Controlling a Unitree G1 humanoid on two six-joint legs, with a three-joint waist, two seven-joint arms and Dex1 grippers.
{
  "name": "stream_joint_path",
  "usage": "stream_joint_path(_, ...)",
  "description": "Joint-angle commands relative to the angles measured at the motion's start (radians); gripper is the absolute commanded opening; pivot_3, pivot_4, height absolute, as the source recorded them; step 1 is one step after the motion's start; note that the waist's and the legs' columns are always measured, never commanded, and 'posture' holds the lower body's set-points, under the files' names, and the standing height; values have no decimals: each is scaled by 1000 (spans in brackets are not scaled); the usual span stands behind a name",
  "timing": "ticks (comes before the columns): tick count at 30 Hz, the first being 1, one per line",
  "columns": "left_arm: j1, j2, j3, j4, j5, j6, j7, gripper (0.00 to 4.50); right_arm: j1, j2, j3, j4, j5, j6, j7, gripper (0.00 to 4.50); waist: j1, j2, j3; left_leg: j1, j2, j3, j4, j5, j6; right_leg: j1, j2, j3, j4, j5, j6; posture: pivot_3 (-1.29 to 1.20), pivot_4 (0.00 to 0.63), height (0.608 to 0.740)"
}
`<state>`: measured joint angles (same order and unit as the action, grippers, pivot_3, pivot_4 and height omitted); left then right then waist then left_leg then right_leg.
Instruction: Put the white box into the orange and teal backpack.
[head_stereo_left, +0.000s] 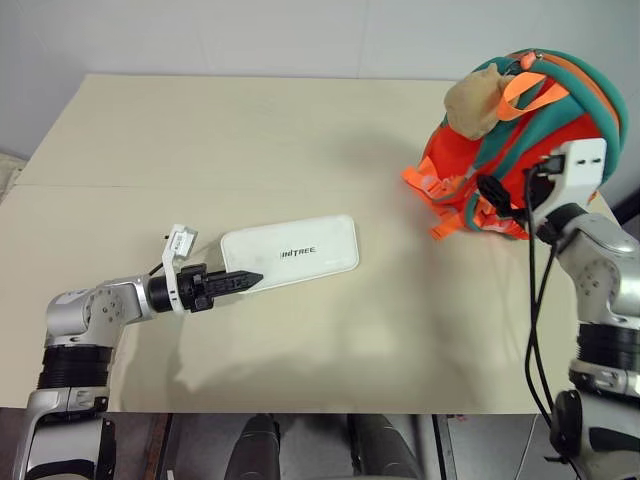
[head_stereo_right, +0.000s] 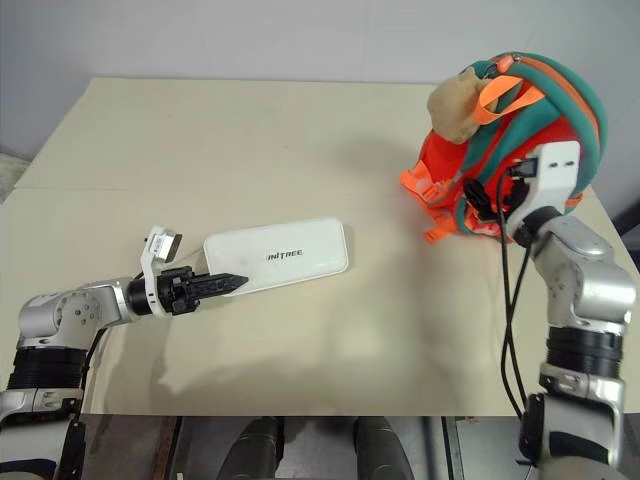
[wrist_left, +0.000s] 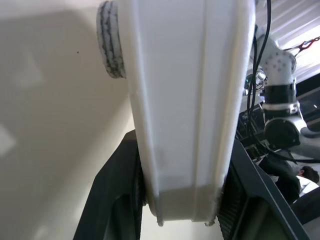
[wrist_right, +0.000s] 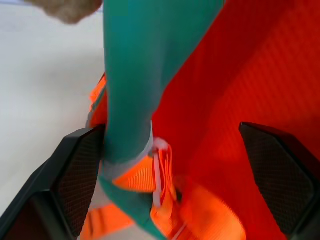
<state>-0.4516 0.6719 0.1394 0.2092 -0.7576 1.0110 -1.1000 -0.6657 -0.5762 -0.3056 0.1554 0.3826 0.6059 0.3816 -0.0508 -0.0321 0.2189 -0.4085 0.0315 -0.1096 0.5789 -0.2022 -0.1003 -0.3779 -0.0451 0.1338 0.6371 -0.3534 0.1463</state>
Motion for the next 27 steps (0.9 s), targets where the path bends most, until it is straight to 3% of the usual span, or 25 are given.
stream_joint_path(1, 20, -9, 31, -31, -14, -30, -7, 1453, -71, 27, 6, 59, 14, -46, 29, 4500, -5, 0, 0, 0, 0, 0, 0, 0, 0, 0, 0, 0, 0, 0, 0, 0, 150, 740)
stream_joint_path(12, 93, -23, 76, -89, -34, -32, 21, 1453, -158, 96, -28, 199, 119, -7, 130, 4500, -8, 0, 0, 0, 0, 0, 0, 0, 0, 0, 0, 0, 1, 0, 0, 0, 150, 740)
stream_joint_path(20, 80, -38, 78, -83, -26, -31, 40, 1453, -260, 173, 11, 436, 16, -285, 84, 4500, -18, 1, 0, 1, 0, 0, 1, 0, 0, 0, 0, 0, 3, 0, 0, 0, 150, 740)
stream_joint_path(23, 67, -47, 75, -78, -23, -33, 48, 1452, -301, 201, 2, 541, -7, -393, 75, 3936, -25, 1, 0, 1, 0, 0, 1, 1, -1, 0, 0, 0, 4, 0, 0, 0, 150, 740)
stream_joint_path(27, 61, -54, 77, -80, -27, -32, 58, 1452, -323, 234, 1, 606, -9, -465, 80, 2567, -32, 1, 0, 1, 0, 0, 1, 1, -1, 0, 0, 0, 4, 0, 0, 0, 150, 740)
